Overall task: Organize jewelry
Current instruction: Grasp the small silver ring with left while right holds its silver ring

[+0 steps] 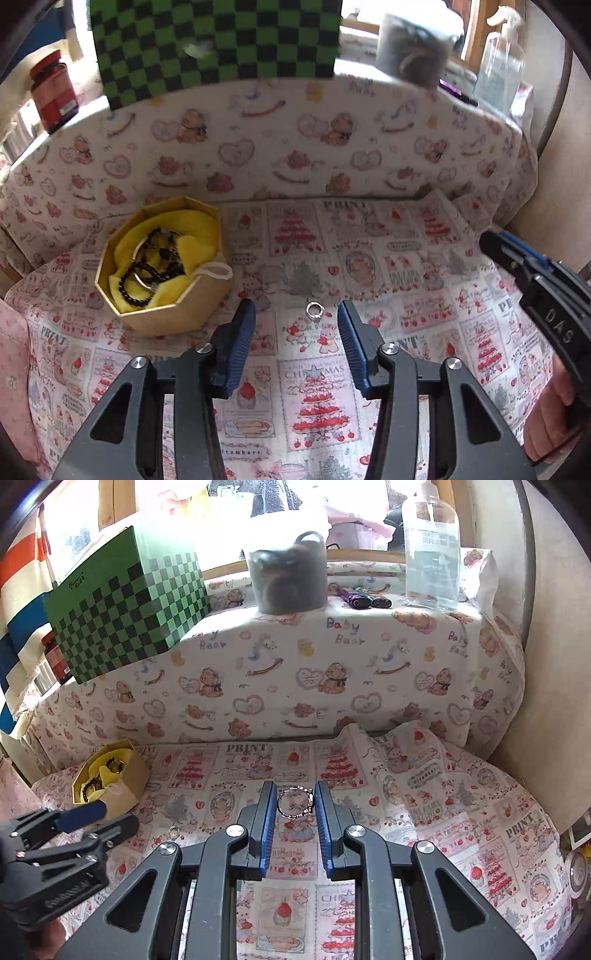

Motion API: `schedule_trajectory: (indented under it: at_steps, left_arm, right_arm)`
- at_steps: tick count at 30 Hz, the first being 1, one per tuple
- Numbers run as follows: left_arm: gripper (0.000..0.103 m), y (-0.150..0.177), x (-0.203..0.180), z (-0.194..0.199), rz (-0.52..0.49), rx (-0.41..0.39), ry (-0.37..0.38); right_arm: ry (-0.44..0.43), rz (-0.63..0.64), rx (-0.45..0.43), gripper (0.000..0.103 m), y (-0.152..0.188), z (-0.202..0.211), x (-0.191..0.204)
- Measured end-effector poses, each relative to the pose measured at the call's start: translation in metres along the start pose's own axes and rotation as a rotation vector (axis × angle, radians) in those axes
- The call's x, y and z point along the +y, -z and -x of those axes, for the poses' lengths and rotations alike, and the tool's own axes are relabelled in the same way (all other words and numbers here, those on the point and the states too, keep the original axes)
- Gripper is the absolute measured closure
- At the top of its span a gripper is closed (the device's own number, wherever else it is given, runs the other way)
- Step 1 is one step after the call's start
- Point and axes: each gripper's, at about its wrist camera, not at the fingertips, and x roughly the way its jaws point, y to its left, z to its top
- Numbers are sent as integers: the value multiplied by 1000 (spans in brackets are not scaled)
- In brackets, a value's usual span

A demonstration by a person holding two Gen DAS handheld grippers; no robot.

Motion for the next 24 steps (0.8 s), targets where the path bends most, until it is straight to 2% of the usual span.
schedule_trajectory:
  at_steps: [1, 3, 7, 9, 13, 17, 24]
  left_arm:
    - [66, 0, -6, -5, -24, 16, -2]
    - [67, 1, -15, -12, -57, 26, -31]
    - [78, -3, -21, -26, -50, 71, -55]
    - [79, -4, -21, -33, -43, 87, -72]
    - [81, -5, -19, -44, -30, 122, -56]
    - [81, -6, -20, -51, -31, 125, -92]
    - [88, -7, -24, -58, -38, 135, -88]
  right_arm:
    - [-8, -10, 4, 81, -1, 0, -2]
    - [-23, -28, 7, 81, -3, 2, -6]
    - [-20, -45, 1, 80, -4, 4, -9]
    - [-22, -52, 4, 80, -4, 3, -10]
    - [-20, -61, 8, 80, -3, 2, -12]
    - [-24, -60, 8, 81, -3, 2, -11]
    - [-28, -67, 7, 80, -3, 3, -13]
